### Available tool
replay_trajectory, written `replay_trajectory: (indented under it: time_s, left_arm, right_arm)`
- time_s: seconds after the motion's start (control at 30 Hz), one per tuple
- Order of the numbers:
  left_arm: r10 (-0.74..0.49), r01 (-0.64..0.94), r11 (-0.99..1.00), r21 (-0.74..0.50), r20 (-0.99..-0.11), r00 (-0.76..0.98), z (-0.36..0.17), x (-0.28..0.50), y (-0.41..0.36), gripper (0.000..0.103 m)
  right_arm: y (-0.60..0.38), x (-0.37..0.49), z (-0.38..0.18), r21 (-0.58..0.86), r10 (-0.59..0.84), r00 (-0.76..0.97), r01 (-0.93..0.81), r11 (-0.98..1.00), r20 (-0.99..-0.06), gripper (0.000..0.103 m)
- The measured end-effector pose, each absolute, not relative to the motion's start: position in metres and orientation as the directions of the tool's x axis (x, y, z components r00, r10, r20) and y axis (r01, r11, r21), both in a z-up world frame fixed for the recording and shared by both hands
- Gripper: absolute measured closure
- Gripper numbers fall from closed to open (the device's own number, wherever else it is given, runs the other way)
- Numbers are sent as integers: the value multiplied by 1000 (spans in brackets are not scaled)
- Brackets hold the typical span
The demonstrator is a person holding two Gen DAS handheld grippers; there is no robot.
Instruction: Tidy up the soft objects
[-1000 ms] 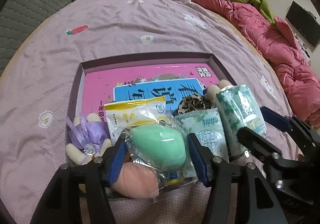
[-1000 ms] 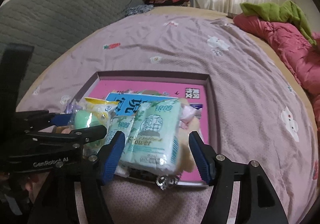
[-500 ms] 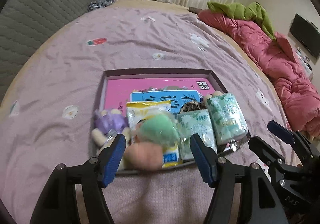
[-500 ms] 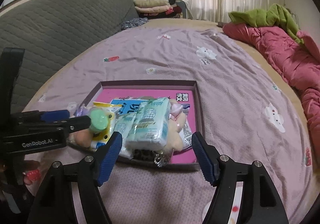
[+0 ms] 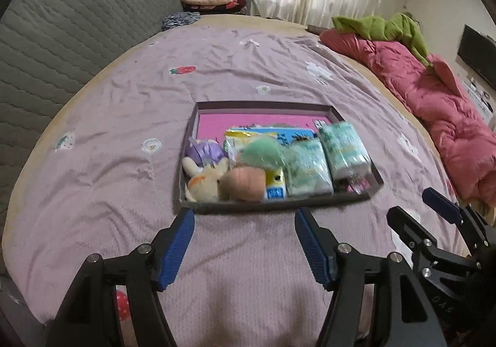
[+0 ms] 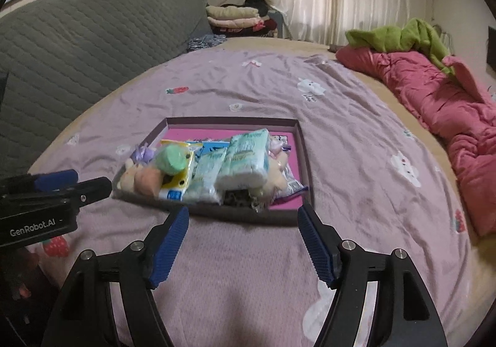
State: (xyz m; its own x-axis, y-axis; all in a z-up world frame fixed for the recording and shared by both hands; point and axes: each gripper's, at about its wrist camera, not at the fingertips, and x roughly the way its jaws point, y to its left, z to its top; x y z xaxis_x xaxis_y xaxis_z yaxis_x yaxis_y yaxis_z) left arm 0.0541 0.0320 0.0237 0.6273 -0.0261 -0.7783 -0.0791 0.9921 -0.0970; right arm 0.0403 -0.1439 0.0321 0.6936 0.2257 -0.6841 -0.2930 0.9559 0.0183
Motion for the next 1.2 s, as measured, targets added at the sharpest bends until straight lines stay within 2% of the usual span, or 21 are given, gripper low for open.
replay_trajectory:
  time_s: [0.47, 1.2]
  left_arm:
    - [-32, -114, 986, -124, -803, 596, 12, 19, 26, 36]
    - [-28, -110, 988, -111, -821, 571, 0, 21, 18, 36]
  right_arm:
    - [-154, 7, 32, 12, 200, 697, -265, 964, -689, 29]
    - [-152, 9, 20, 51, 223, 672, -266, 963, -706, 28]
